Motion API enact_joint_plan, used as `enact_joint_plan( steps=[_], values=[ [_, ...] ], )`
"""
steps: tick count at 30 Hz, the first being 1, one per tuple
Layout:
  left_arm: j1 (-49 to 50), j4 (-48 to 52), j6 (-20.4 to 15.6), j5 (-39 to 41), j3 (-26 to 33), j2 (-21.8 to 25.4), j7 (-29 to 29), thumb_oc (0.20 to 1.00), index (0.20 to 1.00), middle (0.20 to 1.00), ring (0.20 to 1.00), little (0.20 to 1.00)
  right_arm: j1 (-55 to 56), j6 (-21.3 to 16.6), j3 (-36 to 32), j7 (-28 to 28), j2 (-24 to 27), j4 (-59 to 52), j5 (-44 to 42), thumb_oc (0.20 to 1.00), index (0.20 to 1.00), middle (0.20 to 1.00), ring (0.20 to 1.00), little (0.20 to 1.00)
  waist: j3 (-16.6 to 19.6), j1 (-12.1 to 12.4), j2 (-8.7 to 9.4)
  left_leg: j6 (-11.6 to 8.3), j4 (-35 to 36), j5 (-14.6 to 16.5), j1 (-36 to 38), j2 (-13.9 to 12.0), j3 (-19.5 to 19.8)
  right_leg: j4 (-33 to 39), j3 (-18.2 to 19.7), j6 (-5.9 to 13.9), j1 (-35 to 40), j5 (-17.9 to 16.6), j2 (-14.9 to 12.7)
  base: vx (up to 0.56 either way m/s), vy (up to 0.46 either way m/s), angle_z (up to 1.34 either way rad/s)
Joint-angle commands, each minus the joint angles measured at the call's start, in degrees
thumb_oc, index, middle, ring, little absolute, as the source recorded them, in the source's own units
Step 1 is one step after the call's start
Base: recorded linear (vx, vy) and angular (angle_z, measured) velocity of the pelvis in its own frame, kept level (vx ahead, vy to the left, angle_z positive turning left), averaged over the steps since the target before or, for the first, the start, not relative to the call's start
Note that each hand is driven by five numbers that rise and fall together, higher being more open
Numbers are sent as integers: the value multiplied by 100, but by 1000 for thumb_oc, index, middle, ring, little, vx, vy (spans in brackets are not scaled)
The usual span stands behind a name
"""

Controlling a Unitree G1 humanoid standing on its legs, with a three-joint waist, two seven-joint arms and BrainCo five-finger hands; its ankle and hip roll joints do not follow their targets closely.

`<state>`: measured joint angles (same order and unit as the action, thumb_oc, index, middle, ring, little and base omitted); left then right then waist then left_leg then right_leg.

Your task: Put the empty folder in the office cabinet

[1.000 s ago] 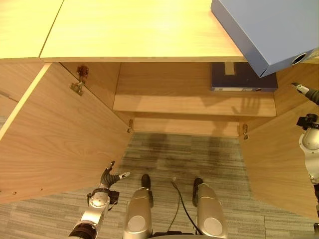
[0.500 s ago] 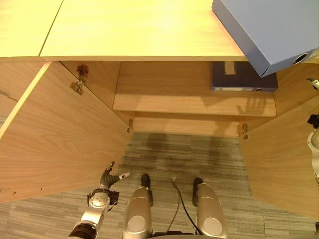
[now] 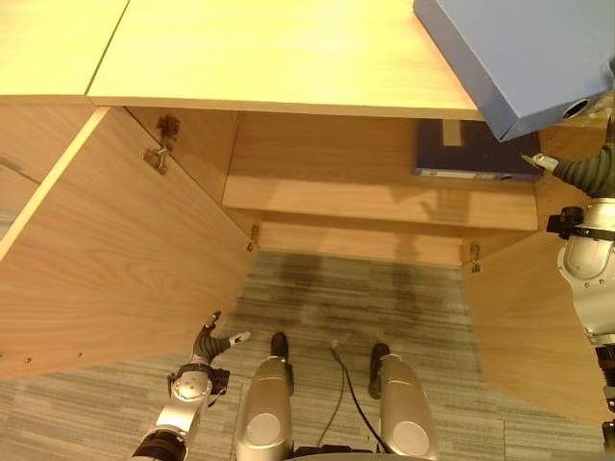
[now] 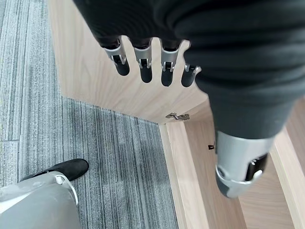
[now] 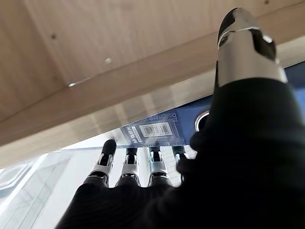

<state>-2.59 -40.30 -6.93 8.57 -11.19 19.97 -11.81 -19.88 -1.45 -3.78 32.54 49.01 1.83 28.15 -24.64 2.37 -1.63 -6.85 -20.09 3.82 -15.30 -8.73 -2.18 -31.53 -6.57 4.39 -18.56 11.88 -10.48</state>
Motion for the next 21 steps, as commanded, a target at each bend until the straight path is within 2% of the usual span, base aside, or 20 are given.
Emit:
enact_joint_plan(
  steps=[1,9,21],
  values=[
    [15,234,-211,116,41,136,-87,1000,1000,1000,1000,1000,-260,-231,126,-66,198,-287,-97,1000,1000,1000,1000,1000,185,77,133,-81,-323,506,182,-199,193,207,35,321,461,-28,-14,18,-2,5],
    [45,201,-204,126,-8,135,-50,1000,1000,1000,1000,1000,-482,-290,452,-222,309,-209,-118,1000,1000,1000,1000,1000,161,124,127,-75,-320,502,204,-188,209,219,8,320,507,-37,-20,4,0,1],
    [39,191,-198,111,-39,137,-27,1000,1000,1000,1000,1000,-520,-275,436,-226,412,-156,-161,1000,1000,1000,1000,1000,181,139,163,-73,-274,492,233,-174,220,255,-4,335,555,-50,-38,1,0,0]
  ],
)
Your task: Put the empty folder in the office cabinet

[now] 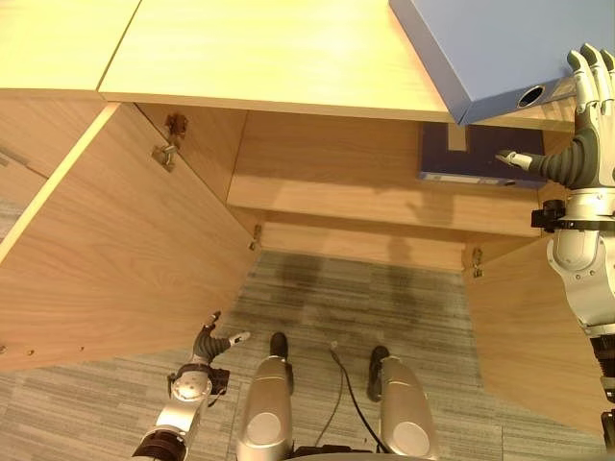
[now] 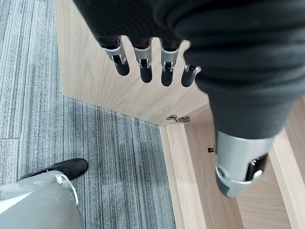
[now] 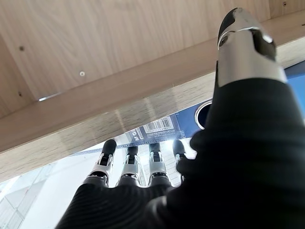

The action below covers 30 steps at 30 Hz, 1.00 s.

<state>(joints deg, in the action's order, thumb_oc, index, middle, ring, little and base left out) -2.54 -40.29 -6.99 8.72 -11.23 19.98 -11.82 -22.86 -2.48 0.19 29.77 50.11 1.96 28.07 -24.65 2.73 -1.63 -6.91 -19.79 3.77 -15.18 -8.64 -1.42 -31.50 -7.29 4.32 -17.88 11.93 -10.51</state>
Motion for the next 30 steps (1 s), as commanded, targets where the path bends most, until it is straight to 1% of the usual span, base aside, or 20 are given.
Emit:
enact_joint_plan(
  steps=[1,5,10,11,13,14,17,23,29,30],
  values=[
    [34,182,-189,94,-40,135,-26,1000,1000,1000,1000,1000,-221,-165,31,52,307,-166,-152,1000,1000,1000,1000,1000,184,102,164,-64,-308,500,225,-184,143,244,66,340,486,-51,-35,0,0,0],
    [52,157,-181,84,-42,120,-18,1000,1000,1000,1000,1000,-228,-136,-50,73,349,-191,-120,1000,1000,1000,1000,1000,203,99,164,-60,-320,514,236,-183,144,233,68,336,498,-41,-30,0,0,0],
    [55,175,-182,50,-36,143,1,1000,1000,1000,1000,1000,-245,-75,-151,131,591,-266,109,1000,1000,1000,1000,1000,230,97,179,-67,-314,522,253,-186,143,241,65,341,513,-40,-28,0,0,0],
    [63,180,-186,36,-35,149,13,1000,1000,1000,1000,1000,-259,-44,-191,157,725,-301,221,1000,1000,1000,1000,1000,239,96,187,-71,-304,519,258,-192,150,250,67,346,521,-42,-25,0,0,0],
    [74,181,-192,-2,-19,189,32,1000,1000,1000,1000,1000,-332,93,-298,297,1196,-383,603,1000,1000,1000,1000,1000,278,88,229,-85,-287,515,272,-206,159,264,53,357,533,-54,-31,0,0,0],
    [71,182,-197,-7,-23,190,36,1000,1000,1000,1000,1000,-377,128,-307,334,1341,-396,676,1000,1000,1000,1000,1000,284,87,235,-91,-280,516,278,-207,160,271,48,359,538,-54,-33,0,0,0],
    [70,184,-202,-25,-41,207,44,1000,1000,1000,1000,1000,-481,175,-358,432,1591,-481,768,1000,1000,1000,1000,1000,319,81,273,-103,-262,507,277,-220,170,289,33,365,548,-62,-35,3,-4,4],
    [93,208,-208,-28,-51,224,60,1000,1000,1000,1000,1000,-653,164,-431,526,1871,-831,824,1000,1000,1000,1000,1000,350,77,305,-119,-285,509,255,-235,190,289,24,374,553,-65,-31,0,0,0],
    [104,253,-209,-6,-68,253,78,1000,1000,1000,1000,1000,-912,76,-140,444,2031,-961,847,1000,1000,1000,1000,1000,359,97,314,-130,-284,503,249,-252,184,296,10,376,553,-68,-25,0,0,0],
    [102,272,-219,5,-90,271,76,1000,1000,1000,1000,1000,-980,30,13,375,2059,-985,849,1000,1000,1000,1000,1000,358,117,323,-132,-285,498,245,-254,192,299,9,376,554,-70,-25,-5,3,5]
  ],
)
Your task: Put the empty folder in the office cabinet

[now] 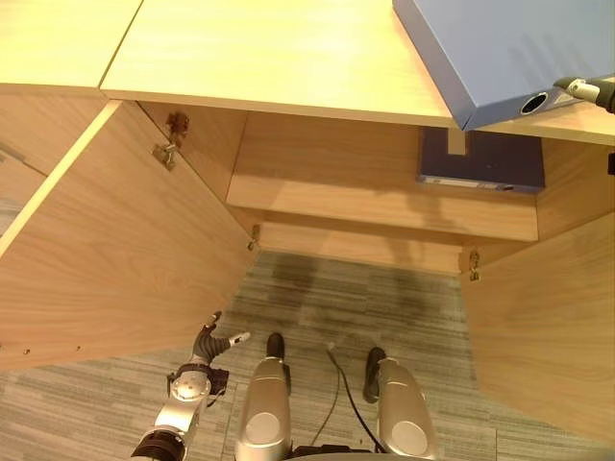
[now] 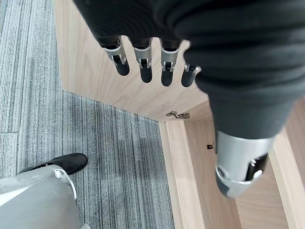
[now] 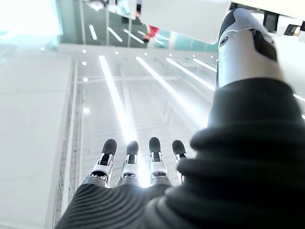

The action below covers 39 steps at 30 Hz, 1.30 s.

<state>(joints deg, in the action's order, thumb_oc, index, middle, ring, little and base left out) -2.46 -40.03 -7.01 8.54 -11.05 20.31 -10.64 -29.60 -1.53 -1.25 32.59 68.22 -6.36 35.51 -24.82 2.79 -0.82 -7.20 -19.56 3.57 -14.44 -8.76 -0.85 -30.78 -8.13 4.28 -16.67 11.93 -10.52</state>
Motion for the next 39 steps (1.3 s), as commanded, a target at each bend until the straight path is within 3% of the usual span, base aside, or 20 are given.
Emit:
enact_joint_plan(
  steps=[1,8,19,39],
  values=[
    [88,238,-221,25,-103,243,-53,1000,1000,1000,1000,1000,-420,-109,369,24,285,-133,111,1000,1000,1000,1000,1000,370,120,246,-106,-318,511,159,-241,138,227,86,380,432,-75,-25,-5,3,6],
    [83,223,-224,0,-111,229,-85,1000,1000,1000,1000,1000,-560,-243,871,-129,241,-43,73,1000,1000,1000,1000,1000,349,139,237,-105,-315,484,120,-227,159,237,57,385,438,-83,-43,0,0,1],
    [88,233,-233,-1,-151,209,-112,1000,1000,1000,1000,1000,-212,-492,1101,-375,40,-179,-135,1000,1000,1000,1000,1000,334,168,218,-101,-252,454,143,-203,179,266,23,400,461,-106,-70,0,1,0],
    [73,295,-268,-44,-274,235,-103,1000,1000,1000,1000,1000,-360,-720,1915,-765,105,-60,-221,1000,1000,1000,1000,1000,296,195,207,-104,-264,439,127,-216,188,235,3,394,449,-87,-66,0,0,0]
  ],
)
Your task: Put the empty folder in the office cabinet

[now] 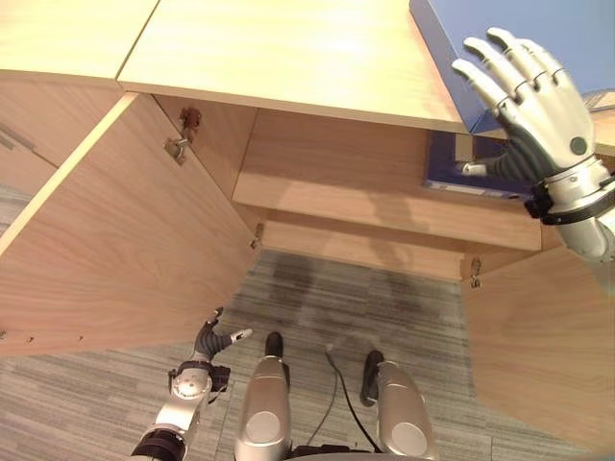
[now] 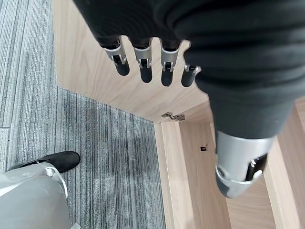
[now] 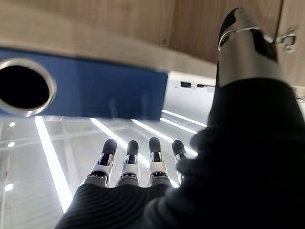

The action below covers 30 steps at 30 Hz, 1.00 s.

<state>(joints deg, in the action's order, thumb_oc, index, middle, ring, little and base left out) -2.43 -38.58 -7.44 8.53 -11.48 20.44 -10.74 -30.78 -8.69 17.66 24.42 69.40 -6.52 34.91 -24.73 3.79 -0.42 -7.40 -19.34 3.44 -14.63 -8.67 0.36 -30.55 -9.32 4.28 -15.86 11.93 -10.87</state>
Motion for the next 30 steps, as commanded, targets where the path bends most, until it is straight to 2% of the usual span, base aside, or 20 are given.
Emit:
enact_joint_plan(
  steps=[1,17,23,30],
  values=[
    [73,163,-228,-39,-234,222,-98,1000,1000,1000,1000,1000,-286,5,75,56,-26,4,-175,1000,1000,1000,1000,1000,280,95,164,-83,-299,451,137,-225,69,196,122,392,358,-83,-31,0,0,0],
    [190,210,-211,13,-295,336,-73,1000,1000,1000,1000,1000,-729,408,-57,426,75,673,-177,1000,1000,1000,1000,1000,228,181,95,-61,-345,462,50,-187,149,76,95,370,304,-27,-65,7,-6,2],
    [205,136,-175,40,-262,278,-76,1000,1000,1000,1000,1000,-737,691,-623,789,127,679,-51,1000,1000,1000,1000,1000,219,163,97,-46,-433,528,10,-181,184,-45,90,341,281,58,-65,0,0,0],
    [224,195,-158,18,-273,267,-52,1000,1000,1000,1000,1000,-534,781,-1053,904,64,569,-16,1000,1000,1000,1000,1000,283,143,114,-27,-404,560,37,-176,190,-38,94,336,303,86,-52,12,-4,0]
  ],
)
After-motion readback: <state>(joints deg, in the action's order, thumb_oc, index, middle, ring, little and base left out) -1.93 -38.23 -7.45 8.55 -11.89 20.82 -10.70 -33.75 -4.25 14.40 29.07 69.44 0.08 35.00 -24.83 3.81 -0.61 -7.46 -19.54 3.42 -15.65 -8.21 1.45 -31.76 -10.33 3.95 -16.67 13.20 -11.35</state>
